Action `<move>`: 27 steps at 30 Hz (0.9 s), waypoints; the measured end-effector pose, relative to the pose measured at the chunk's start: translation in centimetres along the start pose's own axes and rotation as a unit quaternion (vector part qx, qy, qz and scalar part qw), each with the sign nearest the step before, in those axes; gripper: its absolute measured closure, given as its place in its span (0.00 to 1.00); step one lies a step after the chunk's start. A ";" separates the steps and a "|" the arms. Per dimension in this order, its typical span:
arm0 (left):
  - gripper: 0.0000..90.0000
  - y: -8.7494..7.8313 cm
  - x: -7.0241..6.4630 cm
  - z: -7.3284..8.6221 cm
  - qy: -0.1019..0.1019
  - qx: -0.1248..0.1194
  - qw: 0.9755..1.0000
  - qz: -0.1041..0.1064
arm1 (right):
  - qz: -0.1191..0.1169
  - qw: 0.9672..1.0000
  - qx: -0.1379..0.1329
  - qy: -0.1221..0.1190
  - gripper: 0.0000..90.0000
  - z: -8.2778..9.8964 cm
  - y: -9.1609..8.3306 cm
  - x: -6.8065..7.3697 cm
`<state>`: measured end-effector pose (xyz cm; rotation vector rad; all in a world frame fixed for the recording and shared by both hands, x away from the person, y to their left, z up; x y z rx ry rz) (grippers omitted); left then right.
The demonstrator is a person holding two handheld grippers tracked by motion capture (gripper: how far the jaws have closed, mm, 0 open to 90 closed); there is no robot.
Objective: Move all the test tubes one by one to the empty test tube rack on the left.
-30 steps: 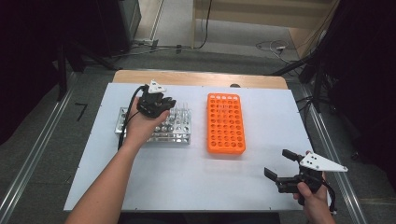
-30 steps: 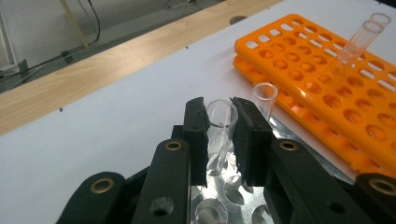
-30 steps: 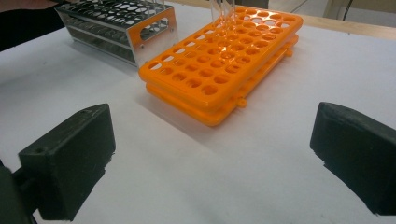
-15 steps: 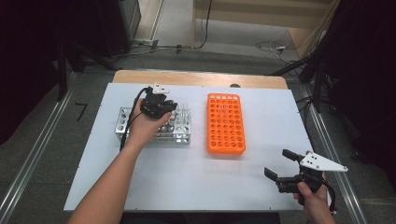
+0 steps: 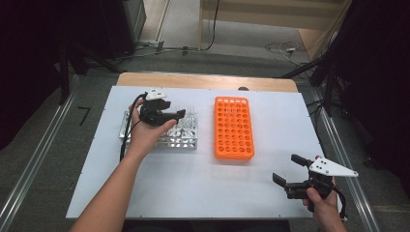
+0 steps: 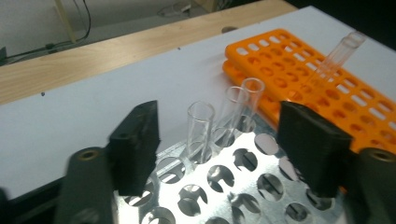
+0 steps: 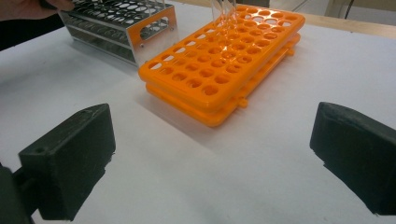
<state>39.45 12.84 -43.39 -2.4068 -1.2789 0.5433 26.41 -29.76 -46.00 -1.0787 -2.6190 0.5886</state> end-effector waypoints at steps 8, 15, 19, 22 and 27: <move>0.00 -2.6 -1.2 1.3 0.005 -0.028 0.999 0.029 | -0.004 1.000 0.001 0.002 0.00 -0.5 0.5 0.1; 0.00 -5.5 -2.3 2.7 0.003 -0.058 0.997 0.042 | -0.005 1.000 0.005 0.001 0.00 -1.1 1.3 0.2; 0.00 -7.3 -3.0 3.6 0.000 -0.073 0.996 0.046 | -0.006 1.000 0.007 -0.004 0.00 -1.7 1.9 0.4; 0.00 -8.6 -3.6 4.4 0.001 -0.083 0.996 0.045 | -0.009 1.000 0.006 -0.004 0.00 -2.2 2.3 0.5; 0.00 -10.4 -4.6 5.7 0.009 -0.093 0.995 0.046 | -0.010 1.000 0.009 -0.010 0.00 -3.1 3.2 0.6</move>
Point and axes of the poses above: each handheld gripper's, and its own axes: y roughly forward along the jaws, z roughly out of its underside, x roughly to its left, the point moved 4 cm from there along y, roughly forward along the jaws, and after that the axes turned 1 degree about -y, right-handed, at the moved point
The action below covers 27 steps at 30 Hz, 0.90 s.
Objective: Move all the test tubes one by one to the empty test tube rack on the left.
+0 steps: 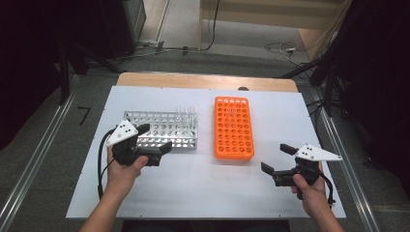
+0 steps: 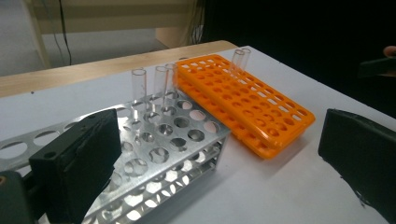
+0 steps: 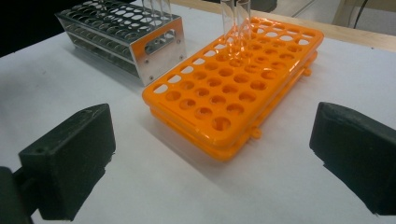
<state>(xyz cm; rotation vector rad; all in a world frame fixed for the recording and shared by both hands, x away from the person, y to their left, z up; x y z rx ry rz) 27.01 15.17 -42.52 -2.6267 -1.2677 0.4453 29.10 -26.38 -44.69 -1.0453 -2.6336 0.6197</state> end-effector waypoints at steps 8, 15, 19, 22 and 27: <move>0.00 -1.5 -1.6 1.9 0.004 -0.005 1.000 0.008 | -0.006 1.000 0.007 -0.004 0.00 -1.7 1.8 0.0; 0.00 -2.6 -1.9 2.8 -0.010 -0.010 1.000 0.014 | -0.016 1.000 0.013 -0.008 0.00 -3.4 3.4 -0.3; 0.00 -2.8 -2.1 3.7 -0.005 0.000 1.000 0.010 | -0.014 1.000 0.017 -0.012 0.00 -4.4 4.5 -0.6; 0.00 -3.0 -1.9 4.1 -0.008 0.002 1.000 0.010 | -0.012 1.000 0.018 -0.012 0.02 -5.2 5.2 -0.9; 0.00 -3.1 -1.6 4.2 -0.015 0.000 1.000 0.008 | -0.006 1.000 0.023 -0.006 0.09 -6.3 6.6 -1.4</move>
Point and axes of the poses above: each handheld gripper's, and its own axes: y roughly forward along the jaws, z roughly out of its underside, x roughly to its left, the point moved 4 cm from there along y, roughly forward along the jaws, and after that the axes turned 1 degree about -y, right-handed, at the moved point
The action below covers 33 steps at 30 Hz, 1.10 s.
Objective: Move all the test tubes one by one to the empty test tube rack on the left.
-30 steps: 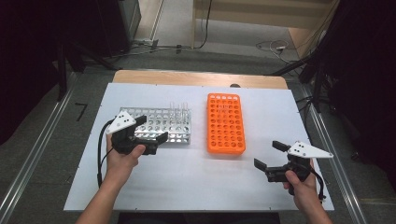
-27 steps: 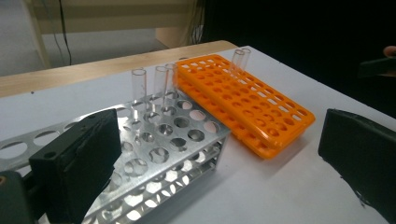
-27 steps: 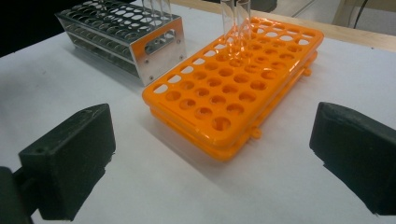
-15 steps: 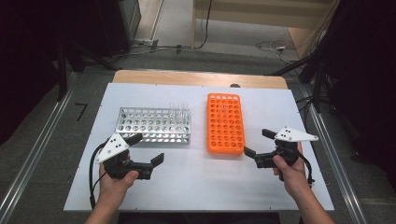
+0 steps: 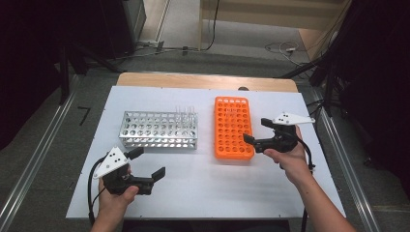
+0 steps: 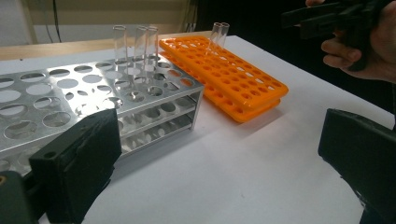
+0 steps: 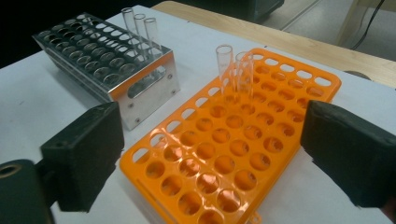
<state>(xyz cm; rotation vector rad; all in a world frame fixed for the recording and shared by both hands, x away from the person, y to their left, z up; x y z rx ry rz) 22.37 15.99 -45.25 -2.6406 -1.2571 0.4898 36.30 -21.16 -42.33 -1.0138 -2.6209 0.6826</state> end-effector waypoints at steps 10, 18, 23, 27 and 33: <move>0.00 -0.1 0.3 0.0 -0.006 -0.003 1.000 0.003 | 0.003 1.000 0.029 0.009 0.27 -1.0 3.7 -1.0; 0.00 -0.1 0.3 0.0 -0.009 -0.004 1.000 0.007 | 0.014 0.998 0.062 0.001 0.48 -0.8 6.4 -1.9; 0.00 0.0 0.1 0.0 -0.005 -0.002 1.000 0.009 | 0.034 0.997 0.070 0.009 0.58 -0.6 7.6 -2.7; 0.00 -0.1 0.2 0.0 -0.007 -0.002 1.000 0.010 | 0.041 0.996 0.081 0.009 0.61 -0.2 8.4 -2.8; 0.00 -0.1 0.2 0.0 -0.008 -0.003 1.000 0.010 | 0.047 0.995 0.087 0.009 0.66 0.1 9.4 -2.9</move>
Point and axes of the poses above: each handheld gripper's, and its own axes: y roughly forward along the jaws, z roughly out of its underside, x roughly to its left, the point moved 4 cm from there along y, roughly forward along the jaws, and after that the axes turned 1 degree about -y, right-handed, at the moved point
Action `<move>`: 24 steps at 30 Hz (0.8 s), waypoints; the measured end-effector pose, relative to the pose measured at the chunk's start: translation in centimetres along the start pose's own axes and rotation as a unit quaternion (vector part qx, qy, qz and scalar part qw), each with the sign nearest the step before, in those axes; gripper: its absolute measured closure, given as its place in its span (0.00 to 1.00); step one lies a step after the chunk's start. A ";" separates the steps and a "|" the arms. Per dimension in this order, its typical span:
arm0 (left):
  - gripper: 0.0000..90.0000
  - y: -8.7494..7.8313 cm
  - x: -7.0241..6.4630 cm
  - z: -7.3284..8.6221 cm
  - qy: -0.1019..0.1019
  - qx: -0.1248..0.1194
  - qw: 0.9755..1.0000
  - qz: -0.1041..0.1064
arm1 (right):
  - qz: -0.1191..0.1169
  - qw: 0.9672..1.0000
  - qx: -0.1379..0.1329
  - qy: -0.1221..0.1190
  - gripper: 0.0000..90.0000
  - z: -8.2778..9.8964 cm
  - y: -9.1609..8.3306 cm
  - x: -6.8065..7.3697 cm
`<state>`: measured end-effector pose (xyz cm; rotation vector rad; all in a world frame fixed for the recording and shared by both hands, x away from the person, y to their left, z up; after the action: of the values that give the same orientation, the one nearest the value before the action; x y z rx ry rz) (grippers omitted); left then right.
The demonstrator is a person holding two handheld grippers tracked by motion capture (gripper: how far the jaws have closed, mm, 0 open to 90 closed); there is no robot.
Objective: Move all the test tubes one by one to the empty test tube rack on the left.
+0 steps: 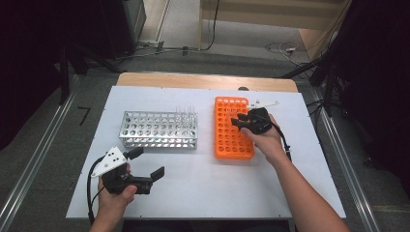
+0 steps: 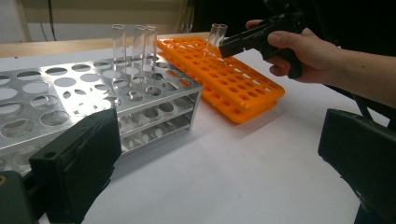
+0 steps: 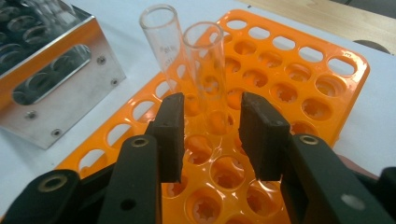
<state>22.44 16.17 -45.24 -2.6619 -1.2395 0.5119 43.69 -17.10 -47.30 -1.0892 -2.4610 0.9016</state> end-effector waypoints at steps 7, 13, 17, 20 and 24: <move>0.00 0.0 0.0 0.0 0.000 0.000 1.000 0.000 | 0.007 1.000 0.002 -0.004 0.71 -0.4 0.9 0.1; 0.00 0.0 0.0 0.1 0.000 0.001 1.000 0.000 | 0.023 1.000 0.007 -0.007 0.74 -0.3 1.5 0.0; 0.00 0.0 0.1 0.1 -0.001 0.000 1.000 0.001 | 0.035 0.999 0.007 -0.013 0.81 -0.2 1.7 0.2; 0.00 0.1 0.1 0.1 -0.003 -0.001 1.000 0.001 | 0.037 0.999 0.008 -0.017 0.82 -0.1 1.8 0.2; 0.00 0.1 0.1 0.1 -0.003 -0.001 1.000 0.002 | 0.037 0.999 0.003 -0.016 0.82 -0.2 1.7 0.2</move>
<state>22.56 16.15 -45.37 -2.6668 -1.2370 0.5214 44.59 -16.00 -48.29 -1.1805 -2.4557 0.9537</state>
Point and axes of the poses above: each handheld gripper's, and its own axes: y roughly forward along the jaws, z roughly out of its underside, x roughly to its left, the point moved 4 cm from there along y, roughly forward along the jaws, and after that the axes turned 1 degree about -y, right-handed, at the moved point
